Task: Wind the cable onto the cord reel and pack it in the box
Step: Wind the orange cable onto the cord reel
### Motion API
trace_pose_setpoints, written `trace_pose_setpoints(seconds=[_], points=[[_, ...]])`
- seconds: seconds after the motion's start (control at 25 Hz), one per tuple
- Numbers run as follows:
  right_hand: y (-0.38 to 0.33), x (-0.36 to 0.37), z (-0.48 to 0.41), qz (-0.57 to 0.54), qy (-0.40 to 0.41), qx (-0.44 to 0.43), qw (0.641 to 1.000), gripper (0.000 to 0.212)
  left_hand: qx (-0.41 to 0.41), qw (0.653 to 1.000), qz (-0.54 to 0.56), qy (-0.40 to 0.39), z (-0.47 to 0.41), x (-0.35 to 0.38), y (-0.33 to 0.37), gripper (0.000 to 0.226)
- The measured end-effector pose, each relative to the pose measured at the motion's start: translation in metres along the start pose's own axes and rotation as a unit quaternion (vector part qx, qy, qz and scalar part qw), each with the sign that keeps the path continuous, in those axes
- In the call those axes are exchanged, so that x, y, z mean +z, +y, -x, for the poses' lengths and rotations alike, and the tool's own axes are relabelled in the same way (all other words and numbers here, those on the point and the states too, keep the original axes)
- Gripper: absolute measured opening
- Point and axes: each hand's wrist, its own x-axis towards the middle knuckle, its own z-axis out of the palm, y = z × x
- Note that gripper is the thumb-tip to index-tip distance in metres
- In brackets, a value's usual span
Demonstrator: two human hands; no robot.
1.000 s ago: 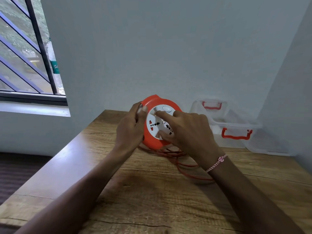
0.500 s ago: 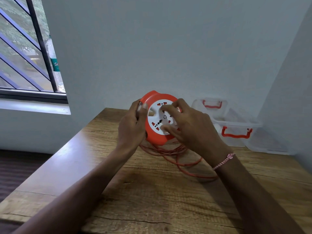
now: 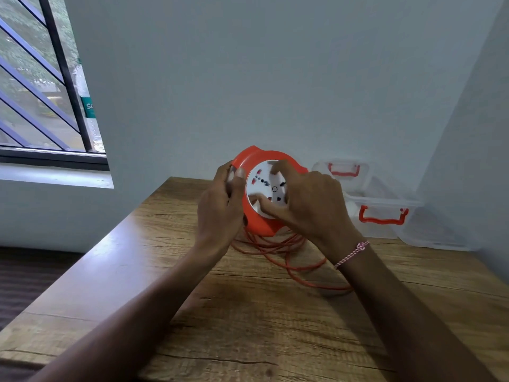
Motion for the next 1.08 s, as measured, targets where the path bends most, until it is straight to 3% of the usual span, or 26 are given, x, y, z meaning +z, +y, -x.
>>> trace_pose_setpoints(seconds=[0.08, 0.16, 0.28, 0.36, 0.56, 0.76, 0.88, 0.96, 1.08], points=[[-0.007, 0.004, -0.003, -0.108, 0.004, 0.128, 0.986, 0.062, -0.010, 1.000, 0.005, 0.003, 0.002, 0.003, 0.001, 0.041], [-0.007, 0.004, -0.005, -0.146, -0.009, 0.163, 0.976, 0.058, -0.020, 1.000, 0.003, 0.002, 0.001, 0.004, -0.001, 0.040], [0.006, -0.002, -0.001, -0.055, -0.016, -0.010, 0.998, 0.049, -0.023, 1.000, 0.001, 0.001, -0.002, 0.000, -0.003, 0.029], [0.013, -0.006, 0.002, 0.006, -0.056, -0.109, 0.992, 0.050, -0.023, 1.000, 0.004, 0.000, -0.004, -0.002, -0.005, 0.030], [0.015, -0.012, -0.002, 0.101, -0.103, -0.150, 0.978, 0.048, -0.030, 0.999, 0.001, -0.018, -0.009, -0.005, -0.008, 0.042], [0.015, -0.016, 0.001, 0.068, -0.080, -0.143, 0.984, 0.049, -0.016, 0.999, 0.004, -0.032, -0.007, -0.006, -0.005, 0.024], [0.012, -0.014, 0.003, 0.031, -0.032, -0.087, 0.995, 0.059, -0.009, 1.000, 0.011, -0.022, -0.004, -0.003, -0.001, 0.023], [0.002, -0.008, 0.004, -0.031, -0.012, 0.016, 0.999, 0.066, 0.003, 1.000, 0.006, -0.014, -0.001, -0.002, 0.002, 0.026], [-0.010, 0.002, 0.000, -0.148, -0.015, 0.186, 0.971, 0.058, -0.001, 1.000, 0.016, -0.022, 0.002, -0.001, 0.004, 0.032]])
